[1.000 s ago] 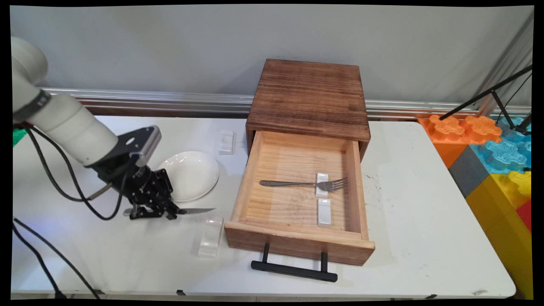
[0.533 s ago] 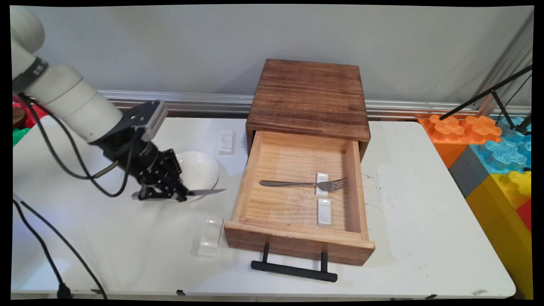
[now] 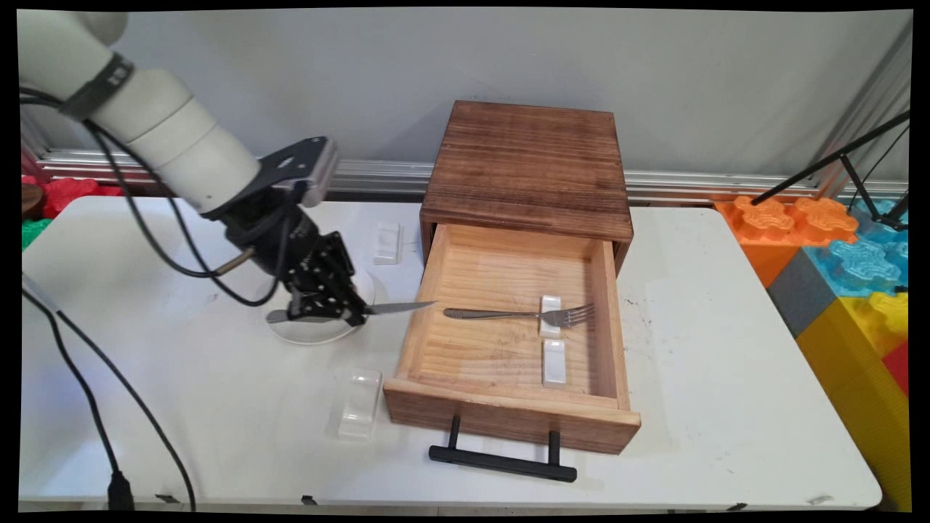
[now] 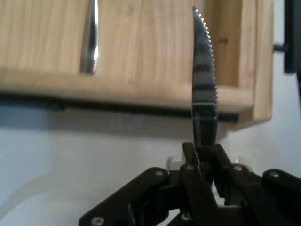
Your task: Place the picked object into the drawer
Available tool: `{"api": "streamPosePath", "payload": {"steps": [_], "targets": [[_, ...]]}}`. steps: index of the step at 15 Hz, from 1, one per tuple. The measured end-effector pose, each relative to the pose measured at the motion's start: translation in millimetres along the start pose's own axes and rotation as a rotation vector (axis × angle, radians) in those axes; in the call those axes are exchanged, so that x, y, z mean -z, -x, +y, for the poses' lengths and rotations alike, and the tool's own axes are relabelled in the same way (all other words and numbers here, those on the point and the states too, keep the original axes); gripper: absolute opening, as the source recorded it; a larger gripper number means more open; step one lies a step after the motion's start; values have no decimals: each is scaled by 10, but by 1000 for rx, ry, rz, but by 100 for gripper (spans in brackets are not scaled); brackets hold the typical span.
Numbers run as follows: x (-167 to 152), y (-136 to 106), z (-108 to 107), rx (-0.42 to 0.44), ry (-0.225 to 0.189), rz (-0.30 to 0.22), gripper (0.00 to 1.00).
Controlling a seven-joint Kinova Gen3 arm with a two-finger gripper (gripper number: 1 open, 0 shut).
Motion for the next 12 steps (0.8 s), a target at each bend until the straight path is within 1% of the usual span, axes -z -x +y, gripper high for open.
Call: {"api": "streamPosePath", "payload": {"steps": [6,9,12], "targets": [[-168,-491,42,-13,37,11,0],[-259,-719,52,-17,47,21,0],[-387,-1031,47,-21,53,39,0]]}}
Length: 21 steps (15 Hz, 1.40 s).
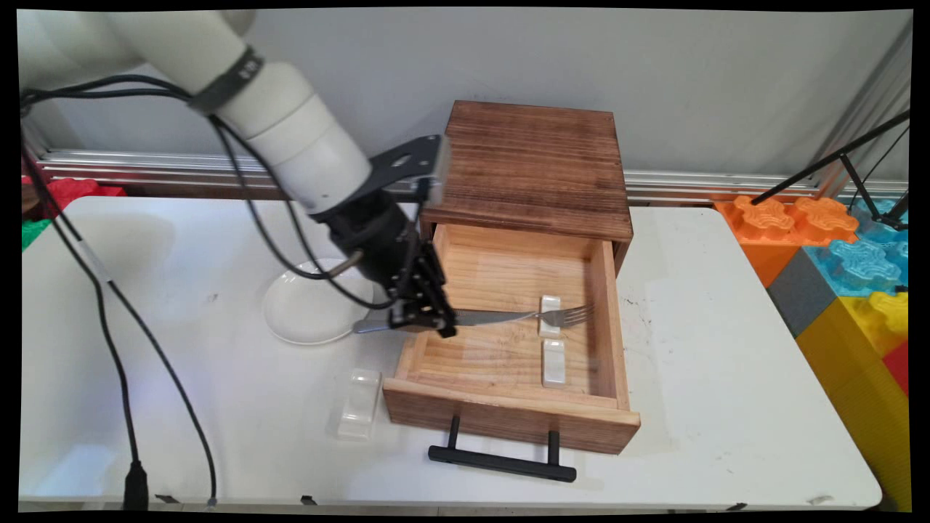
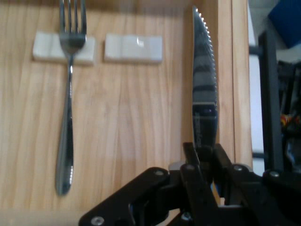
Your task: Place the picked object into the drawer
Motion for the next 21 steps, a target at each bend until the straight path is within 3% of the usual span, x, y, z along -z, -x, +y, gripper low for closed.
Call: {"api": "streamPosePath", "payload": {"steps": [10,21], "targets": [[-456,-580,-136,-6,2,27,0],[-1118,-616,-317,-3,-5,13,0]]}}
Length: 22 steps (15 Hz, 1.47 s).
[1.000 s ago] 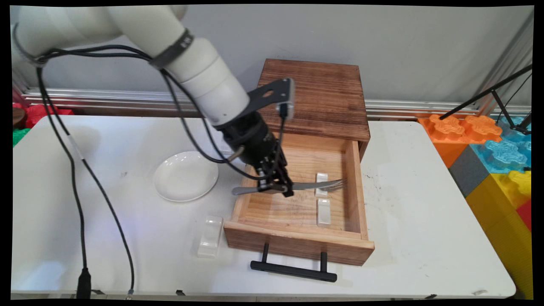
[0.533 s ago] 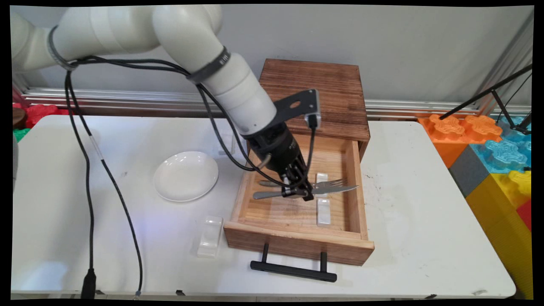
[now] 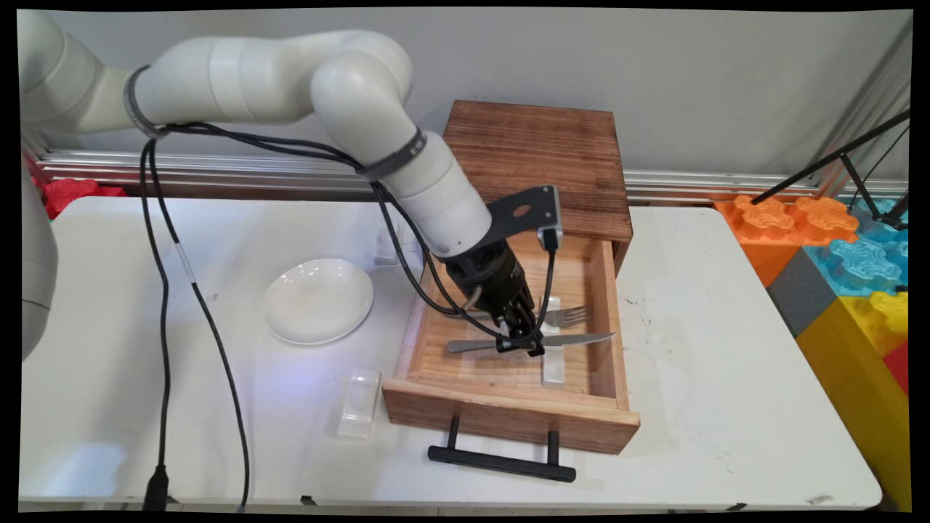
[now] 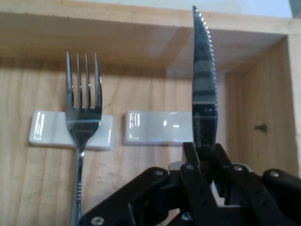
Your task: Place the picked object into the drawer
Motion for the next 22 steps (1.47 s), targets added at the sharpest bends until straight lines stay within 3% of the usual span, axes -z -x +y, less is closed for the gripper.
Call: {"api": "streamPosePath", "payload": {"steps": [22], "targets": [[-512,309,-157,-31,10,-64,0]]}}
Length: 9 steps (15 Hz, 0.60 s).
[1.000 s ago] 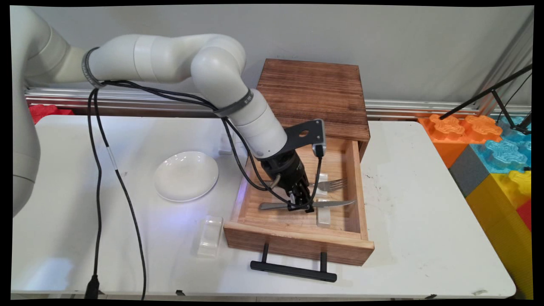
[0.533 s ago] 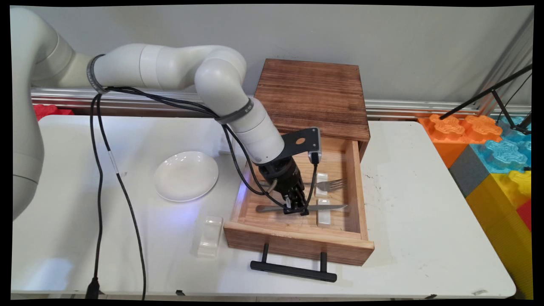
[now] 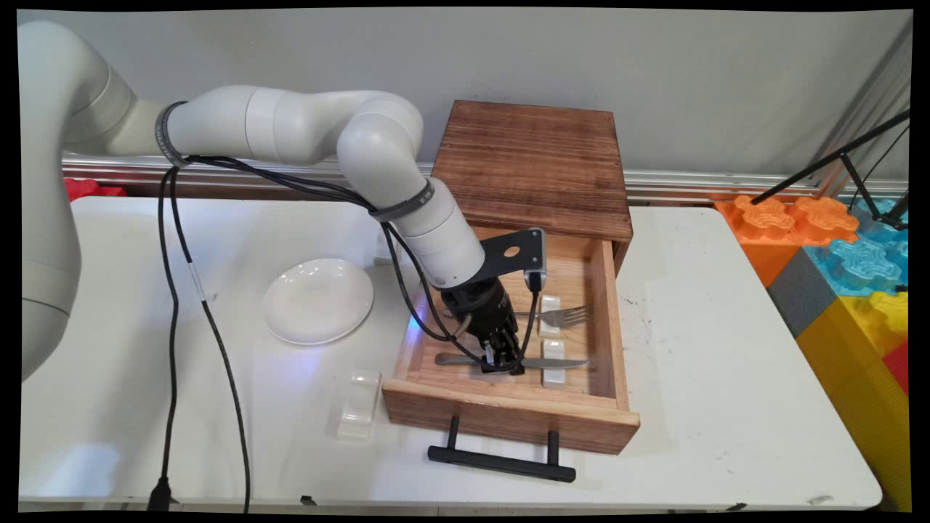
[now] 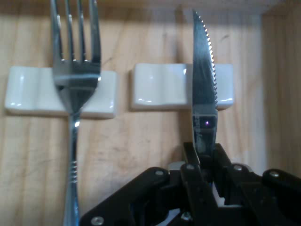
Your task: Place the picked object into the drawer
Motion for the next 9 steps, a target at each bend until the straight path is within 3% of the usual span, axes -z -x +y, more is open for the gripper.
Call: {"api": "streamPosePath", "payload": {"steps": [4,5,9], "targets": [[1,11,23,-13,10,13,0],[1,8,26,-17,12,15,100],[7,5,37,-23,13,21,100]]}}
